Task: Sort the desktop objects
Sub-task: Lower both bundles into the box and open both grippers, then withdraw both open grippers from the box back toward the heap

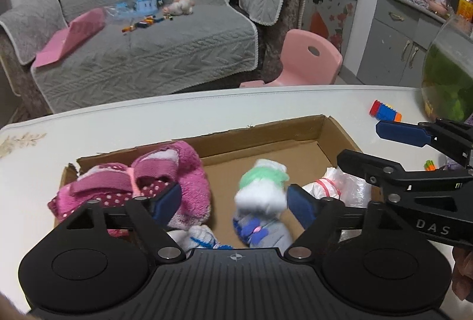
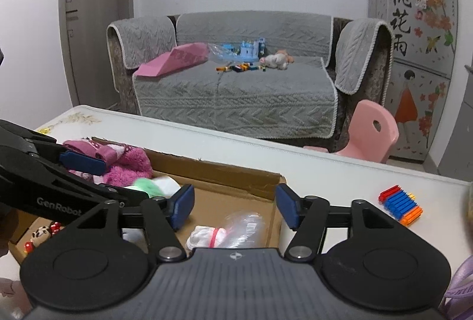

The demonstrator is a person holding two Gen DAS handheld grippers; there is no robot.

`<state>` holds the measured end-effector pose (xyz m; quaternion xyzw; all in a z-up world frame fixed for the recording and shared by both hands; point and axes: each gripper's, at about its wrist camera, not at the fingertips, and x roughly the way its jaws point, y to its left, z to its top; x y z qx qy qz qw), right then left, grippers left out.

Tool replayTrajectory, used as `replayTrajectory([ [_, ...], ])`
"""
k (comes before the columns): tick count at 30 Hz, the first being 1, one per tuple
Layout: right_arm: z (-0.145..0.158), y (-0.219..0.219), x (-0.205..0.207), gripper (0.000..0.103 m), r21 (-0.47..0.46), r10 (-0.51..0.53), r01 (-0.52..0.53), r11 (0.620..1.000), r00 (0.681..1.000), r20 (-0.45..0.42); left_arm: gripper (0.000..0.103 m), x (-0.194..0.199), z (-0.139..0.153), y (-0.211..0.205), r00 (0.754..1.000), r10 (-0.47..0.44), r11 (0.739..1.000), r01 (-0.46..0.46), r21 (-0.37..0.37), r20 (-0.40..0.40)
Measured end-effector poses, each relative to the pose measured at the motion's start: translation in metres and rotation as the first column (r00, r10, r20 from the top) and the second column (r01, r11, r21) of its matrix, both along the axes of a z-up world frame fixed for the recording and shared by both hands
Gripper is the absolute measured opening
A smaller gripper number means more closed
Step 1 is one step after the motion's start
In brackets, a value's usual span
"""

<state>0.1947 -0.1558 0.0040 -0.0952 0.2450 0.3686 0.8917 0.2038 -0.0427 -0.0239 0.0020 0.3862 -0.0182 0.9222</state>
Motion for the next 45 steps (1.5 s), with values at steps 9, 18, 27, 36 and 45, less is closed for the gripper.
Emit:
replayTrajectory([
  [9,0.023,-0.012,-0.041,0.08,0.0,0.084,-0.084,0.996,0.991,0.102,0.092,-0.052,0.038,0.008,0.993,-0.065,0.998,0.064,0.017,0.1],
  [18,0.025,-0.059,-0.096,0.096,-0.004,0.199,-0.2,0.98,0.975,0.098,0.103,-0.154,0.038,0.037,0.982,-0.111,0.992,0.099,0.084,0.152],
  [27,-0.021,-0.089,-0.115,0.097,0.027,0.168,-0.167,0.986,0.985,-0.03,0.103,-0.188,-0.025,0.047,0.985,-0.174,0.981,0.174,0.09,-0.001],
  [36,-0.042,-0.082,-0.133,0.096,0.018,0.23,-0.229,0.973,0.971,-0.061,0.103,-0.201,-0.041,0.035,0.978,-0.207,0.973,0.205,0.109,0.011],
  [45,-0.047,-0.096,-0.109,0.092,0.111,0.13,-0.117,0.987,0.984,-0.123,0.103,-0.168,-0.063,0.032,0.99,-0.132,0.974,0.137,0.183,-0.041],
])
